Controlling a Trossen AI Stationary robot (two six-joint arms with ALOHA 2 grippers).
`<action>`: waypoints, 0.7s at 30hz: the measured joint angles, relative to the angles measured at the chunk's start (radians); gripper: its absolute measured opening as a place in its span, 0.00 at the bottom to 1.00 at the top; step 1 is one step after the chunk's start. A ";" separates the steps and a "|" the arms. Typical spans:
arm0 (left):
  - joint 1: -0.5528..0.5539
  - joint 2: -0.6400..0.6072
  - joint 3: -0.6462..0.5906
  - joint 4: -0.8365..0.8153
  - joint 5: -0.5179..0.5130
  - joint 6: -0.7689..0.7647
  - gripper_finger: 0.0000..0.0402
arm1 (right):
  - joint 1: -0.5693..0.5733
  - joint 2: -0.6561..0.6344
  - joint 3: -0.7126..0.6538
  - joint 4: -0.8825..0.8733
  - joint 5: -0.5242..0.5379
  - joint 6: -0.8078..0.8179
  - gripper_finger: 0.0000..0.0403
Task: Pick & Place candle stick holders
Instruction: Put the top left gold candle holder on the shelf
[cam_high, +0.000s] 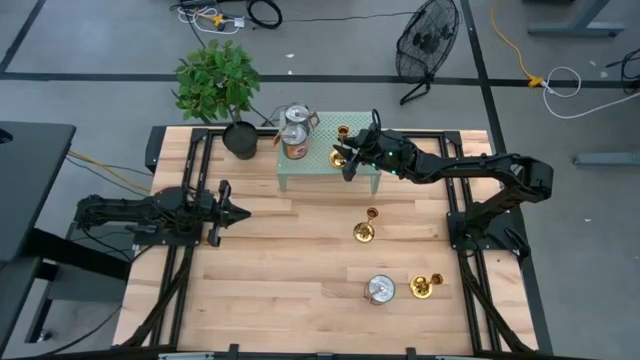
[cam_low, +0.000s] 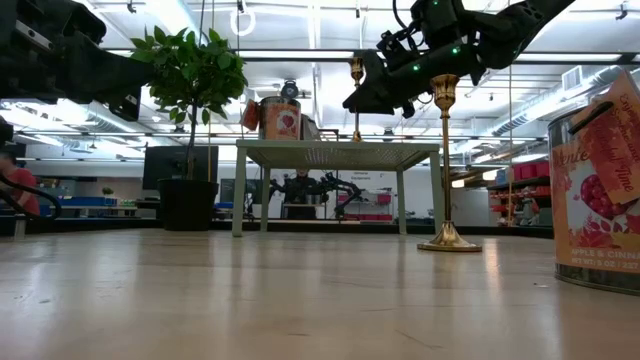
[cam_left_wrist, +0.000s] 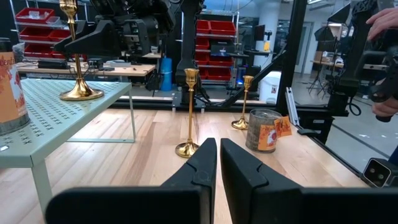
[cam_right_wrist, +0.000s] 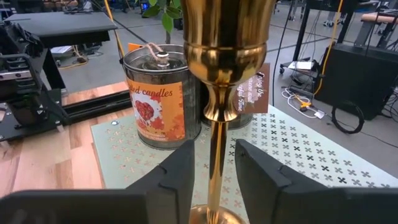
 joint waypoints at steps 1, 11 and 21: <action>0.000 0.000 0.000 0.000 0.000 0.000 0.07 | 0.000 0.000 0.000 0.000 0.000 0.000 0.28; 0.000 0.000 0.000 0.000 0.000 0.000 0.07 | 0.000 0.000 0.000 0.000 0.000 0.000 0.23; 0.000 0.000 0.000 0.000 0.000 0.000 0.07 | 0.000 0.000 0.000 0.001 0.000 0.002 0.19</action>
